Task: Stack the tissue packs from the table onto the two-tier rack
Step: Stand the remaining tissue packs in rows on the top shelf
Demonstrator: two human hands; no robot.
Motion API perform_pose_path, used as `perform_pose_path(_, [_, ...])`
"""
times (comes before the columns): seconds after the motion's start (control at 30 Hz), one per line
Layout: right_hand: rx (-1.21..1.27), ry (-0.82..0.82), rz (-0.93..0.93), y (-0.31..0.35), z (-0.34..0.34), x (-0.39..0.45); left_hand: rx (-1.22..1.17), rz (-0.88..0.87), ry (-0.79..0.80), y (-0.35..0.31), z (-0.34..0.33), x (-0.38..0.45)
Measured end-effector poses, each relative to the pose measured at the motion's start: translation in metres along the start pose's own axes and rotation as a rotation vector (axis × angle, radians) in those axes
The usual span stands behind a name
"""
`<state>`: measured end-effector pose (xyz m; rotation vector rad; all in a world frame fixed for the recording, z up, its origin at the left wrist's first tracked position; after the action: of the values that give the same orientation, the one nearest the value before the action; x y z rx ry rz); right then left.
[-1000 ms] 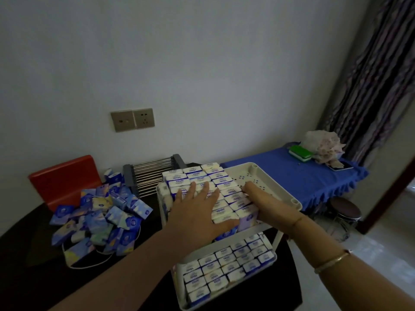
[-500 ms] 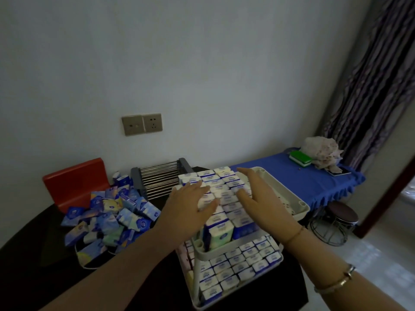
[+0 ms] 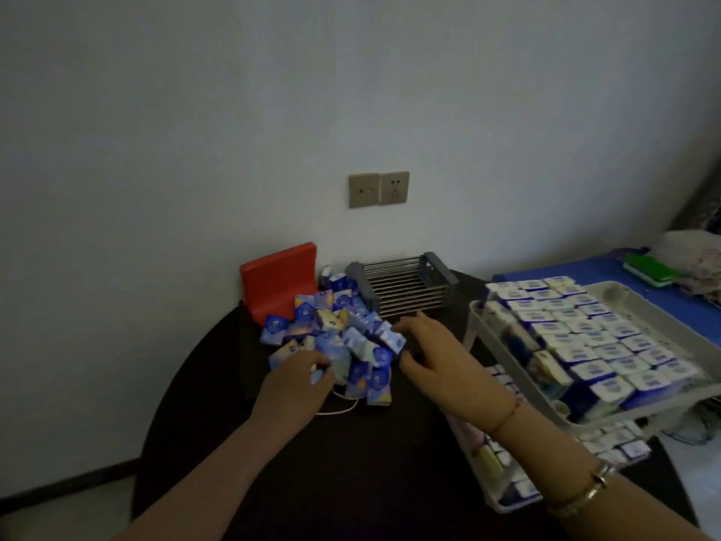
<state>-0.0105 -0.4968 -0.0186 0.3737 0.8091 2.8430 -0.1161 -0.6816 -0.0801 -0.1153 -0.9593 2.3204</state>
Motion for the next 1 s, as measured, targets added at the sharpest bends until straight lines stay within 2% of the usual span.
perform_pose_path(0.17, [-0.072, 0.192, -0.147, -0.017, -0.067, 0.03, 0.036, 0.14, 0.012, 0.071, 0.008, -0.013])
perform_pose_path(0.4, [-0.164, 0.351, -0.334, -0.068, -0.135, 0.067, 0.094, 0.16, 0.053, 0.121, -0.028, 0.011])
perform_pose_path(0.53, [-0.141, 0.354, -0.404, -0.098, -0.164, 0.082, 0.048, 0.118, 0.09, 0.138, -0.065, 0.036])
perform_pose_path(0.7, [0.008, 0.317, -0.446, -0.123, -0.194, 0.095, 0.111, 0.096, 0.167, 0.146, -0.109, 0.068])
perform_pose_path(0.9, [-0.162, 0.26, -0.363, -0.136, -0.209, 0.097, 0.306, 0.167, 0.209, 0.154, -0.132, 0.082])
perform_pose_path(1.0, [-0.199, 0.299, -0.357, -0.137, -0.21, 0.1, 0.227, 0.192, 0.195, 0.157, -0.133, 0.081])
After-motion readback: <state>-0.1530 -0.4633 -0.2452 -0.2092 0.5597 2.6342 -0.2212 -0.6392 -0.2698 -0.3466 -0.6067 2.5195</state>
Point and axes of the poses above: each hand's wrist, its own x-axis towards the middle knuckle, its own z-axis out of the back of the hand, y = z × x, the point moved 2 cm from there along x, towards the middle knuckle, and after that the axes turned 8 degrees about -z, right-handed, at the moved point
